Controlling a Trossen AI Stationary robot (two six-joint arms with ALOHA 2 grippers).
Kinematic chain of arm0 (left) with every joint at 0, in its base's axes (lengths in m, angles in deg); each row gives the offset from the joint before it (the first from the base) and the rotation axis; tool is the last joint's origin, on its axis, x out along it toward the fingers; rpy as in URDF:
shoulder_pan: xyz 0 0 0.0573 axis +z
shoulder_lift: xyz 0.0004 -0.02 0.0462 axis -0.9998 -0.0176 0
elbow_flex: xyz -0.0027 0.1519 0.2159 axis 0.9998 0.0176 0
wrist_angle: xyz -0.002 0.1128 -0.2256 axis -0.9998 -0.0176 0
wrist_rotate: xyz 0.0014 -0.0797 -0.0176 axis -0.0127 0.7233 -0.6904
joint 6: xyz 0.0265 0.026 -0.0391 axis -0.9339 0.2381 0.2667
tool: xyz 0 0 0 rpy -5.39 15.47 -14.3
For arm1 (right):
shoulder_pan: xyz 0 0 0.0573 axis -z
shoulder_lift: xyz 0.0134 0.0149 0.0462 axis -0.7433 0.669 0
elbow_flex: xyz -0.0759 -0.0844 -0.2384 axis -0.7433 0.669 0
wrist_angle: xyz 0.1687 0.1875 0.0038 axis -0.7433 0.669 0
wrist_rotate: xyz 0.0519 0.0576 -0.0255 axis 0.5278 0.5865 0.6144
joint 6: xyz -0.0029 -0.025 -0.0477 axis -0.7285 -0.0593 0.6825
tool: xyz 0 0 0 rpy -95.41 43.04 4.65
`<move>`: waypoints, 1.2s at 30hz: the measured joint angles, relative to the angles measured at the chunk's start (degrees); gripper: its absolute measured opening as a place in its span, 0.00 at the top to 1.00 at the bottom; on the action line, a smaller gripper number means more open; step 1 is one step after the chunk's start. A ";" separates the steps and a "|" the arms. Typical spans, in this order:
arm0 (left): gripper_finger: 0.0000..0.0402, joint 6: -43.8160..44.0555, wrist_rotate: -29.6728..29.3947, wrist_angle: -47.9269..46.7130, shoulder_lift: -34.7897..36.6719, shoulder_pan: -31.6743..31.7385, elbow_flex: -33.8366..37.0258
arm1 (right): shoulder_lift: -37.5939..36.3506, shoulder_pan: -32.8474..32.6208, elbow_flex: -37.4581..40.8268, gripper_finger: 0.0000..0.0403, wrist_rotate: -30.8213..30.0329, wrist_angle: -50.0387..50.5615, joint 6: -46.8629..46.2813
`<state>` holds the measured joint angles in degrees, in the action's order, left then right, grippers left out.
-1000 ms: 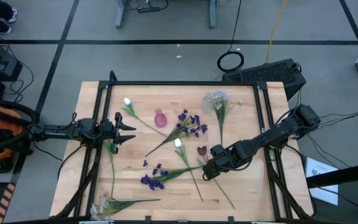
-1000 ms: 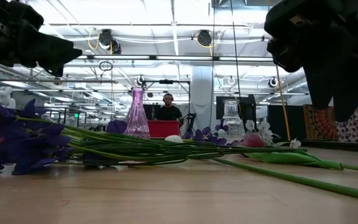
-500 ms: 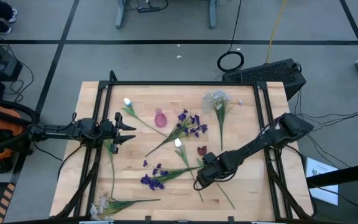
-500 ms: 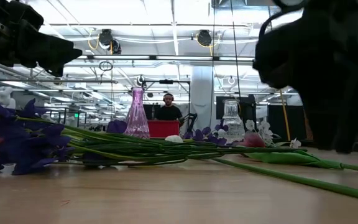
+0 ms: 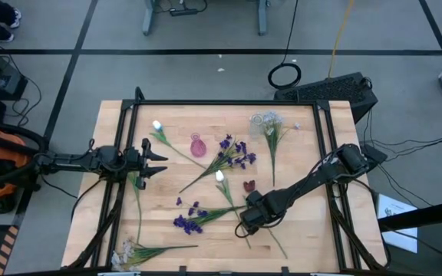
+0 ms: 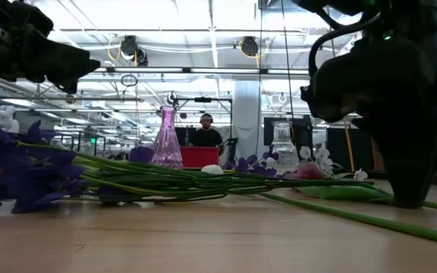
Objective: Sort flowers into vase by color
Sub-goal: Put the right red flower into the transparent purple vase
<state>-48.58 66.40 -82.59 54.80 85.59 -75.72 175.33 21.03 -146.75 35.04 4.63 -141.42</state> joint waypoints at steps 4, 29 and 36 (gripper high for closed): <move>0.62 0.00 0.00 0.01 0.00 0.01 0.00 | -3.70 -0.26 0.48 0.97 4.99 5.04 0.14; 0.62 0.00 -0.01 0.09 0.00 0.01 -0.01 | -28.13 3.69 0.26 1.00 -45.65 4.47 4.40; 0.62 -0.01 -0.01 0.07 0.00 0.02 0.00 | -26.08 18.06 4.35 1.00 -31.23 -37.30 38.63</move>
<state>-48.58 66.39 -82.52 54.80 85.62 -75.72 149.25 39.09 -142.40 3.81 -32.67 -102.79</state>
